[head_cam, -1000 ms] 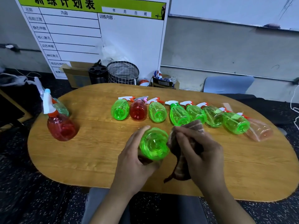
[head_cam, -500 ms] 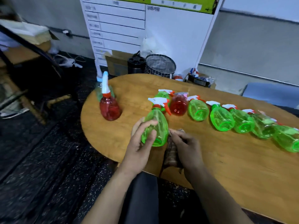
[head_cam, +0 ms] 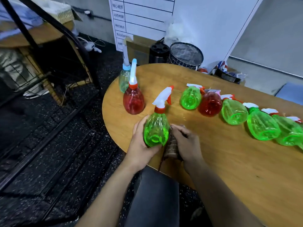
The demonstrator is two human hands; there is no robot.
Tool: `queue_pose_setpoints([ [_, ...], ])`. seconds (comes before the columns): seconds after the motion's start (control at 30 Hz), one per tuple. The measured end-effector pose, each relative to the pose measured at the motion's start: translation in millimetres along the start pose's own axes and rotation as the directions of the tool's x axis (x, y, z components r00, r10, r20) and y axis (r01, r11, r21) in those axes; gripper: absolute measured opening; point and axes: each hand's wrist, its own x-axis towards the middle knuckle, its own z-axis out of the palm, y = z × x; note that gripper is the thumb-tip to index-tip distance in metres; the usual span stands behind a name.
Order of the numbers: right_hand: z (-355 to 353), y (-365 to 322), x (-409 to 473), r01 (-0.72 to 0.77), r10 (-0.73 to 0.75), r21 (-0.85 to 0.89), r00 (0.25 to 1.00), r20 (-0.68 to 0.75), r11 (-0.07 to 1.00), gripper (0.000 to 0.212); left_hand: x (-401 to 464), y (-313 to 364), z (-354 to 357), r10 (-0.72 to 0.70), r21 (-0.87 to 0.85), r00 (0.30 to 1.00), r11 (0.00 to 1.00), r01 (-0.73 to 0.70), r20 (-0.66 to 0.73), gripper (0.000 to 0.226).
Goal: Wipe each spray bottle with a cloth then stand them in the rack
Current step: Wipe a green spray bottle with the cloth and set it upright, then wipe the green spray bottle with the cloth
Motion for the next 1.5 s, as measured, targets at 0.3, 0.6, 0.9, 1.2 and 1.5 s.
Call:
queue_pose_setpoints([
  [0.3,0.2,-5.2,35.1,-0.062,0.065,0.073,0.997,-0.049,0.995,0.016,64.0,-14.0,28.4,0.083,0.096,0.989,0.993,-0.072,-0.122,0.099],
  [0.6,-25.7,-4.8,50.6,-0.077,0.084,0.072,0.992,-0.09,0.994,0.017,157.1,-8.9,43.3,0.09,0.206,0.981,0.977,-0.054,-0.171,0.103],
  [0.9,-51.9,-6.2,54.8,-0.072,0.098,0.184,0.985,-0.139,0.98,0.013,125.7,-22.7,50.8,0.113,0.175,0.964,0.982,-0.071,-0.241,0.105],
  [1.2,-96.1,-11.2,35.2,0.022,0.004,0.148,0.985,-0.175,0.989,0.015,112.0,8.0,113.9,0.237,0.242,0.962,0.95,-0.199,-0.136,0.083],
  [1.5,-163.8,-17.9,14.5,0.01,0.022,0.117,0.963,-0.27,0.993,0.017,170.9,26.0,156.9,0.124,0.349,0.992,0.93,-0.113,-0.011,0.109],
])
